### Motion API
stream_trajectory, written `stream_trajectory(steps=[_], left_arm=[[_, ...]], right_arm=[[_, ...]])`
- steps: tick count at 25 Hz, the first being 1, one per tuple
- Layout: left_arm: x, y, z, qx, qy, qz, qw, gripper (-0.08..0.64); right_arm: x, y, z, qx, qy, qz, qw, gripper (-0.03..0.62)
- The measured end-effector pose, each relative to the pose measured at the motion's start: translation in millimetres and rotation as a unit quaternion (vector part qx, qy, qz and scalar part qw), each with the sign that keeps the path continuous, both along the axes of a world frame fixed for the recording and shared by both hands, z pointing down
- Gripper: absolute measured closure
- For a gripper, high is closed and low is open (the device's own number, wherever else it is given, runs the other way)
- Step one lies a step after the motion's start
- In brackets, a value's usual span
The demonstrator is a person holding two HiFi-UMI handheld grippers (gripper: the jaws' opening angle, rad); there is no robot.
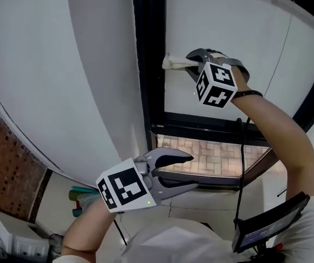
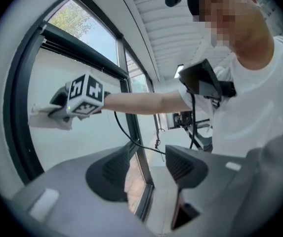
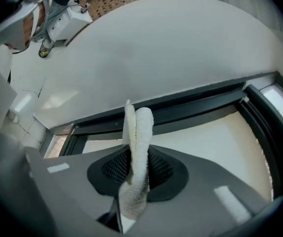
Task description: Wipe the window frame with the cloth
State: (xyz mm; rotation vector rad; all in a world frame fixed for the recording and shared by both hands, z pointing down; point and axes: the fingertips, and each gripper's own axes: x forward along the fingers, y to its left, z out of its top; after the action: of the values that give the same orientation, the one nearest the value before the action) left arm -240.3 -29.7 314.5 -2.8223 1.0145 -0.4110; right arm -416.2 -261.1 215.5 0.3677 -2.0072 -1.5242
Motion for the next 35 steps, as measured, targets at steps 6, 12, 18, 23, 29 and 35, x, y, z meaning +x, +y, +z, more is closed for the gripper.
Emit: stream_trajectory(steps=[6, 12, 18, 23, 29, 35], left_arm=[[5, -8, 11, -0.007, -0.003, 0.008, 0.9999, 0.316], [3, -10, 20, -0.020, 0.009, 0.004, 0.9998, 0.316], [-3, -12, 25, -0.024, 0.002, -0.001, 0.9997, 0.318], [-9, -13, 31, -0.033, 0.007, -0.007, 0.9994, 0.316], [-17, -15, 38, -0.043, 0.013, -0.016, 0.9988, 0.317], [-16, -19, 42, -0.048, 0.017, -0.014, 0.9986, 0.316]], right_arm=[[17, -48, 111, -0.062, 0.022, 0.063, 0.996, 0.522], [11, -61, 197, -0.066, 0.067, 0.079, 0.992, 0.522], [-8, -64, 264, -0.091, 0.090, 0.090, 0.988, 0.522], [-24, -74, 299, -0.085, 0.106, 0.103, 0.985, 0.522], [-40, -82, 322, -0.063, 0.124, 0.108, 0.984, 0.522], [-41, -69, 343, -0.075, 0.160, 0.079, 0.981, 0.522]])
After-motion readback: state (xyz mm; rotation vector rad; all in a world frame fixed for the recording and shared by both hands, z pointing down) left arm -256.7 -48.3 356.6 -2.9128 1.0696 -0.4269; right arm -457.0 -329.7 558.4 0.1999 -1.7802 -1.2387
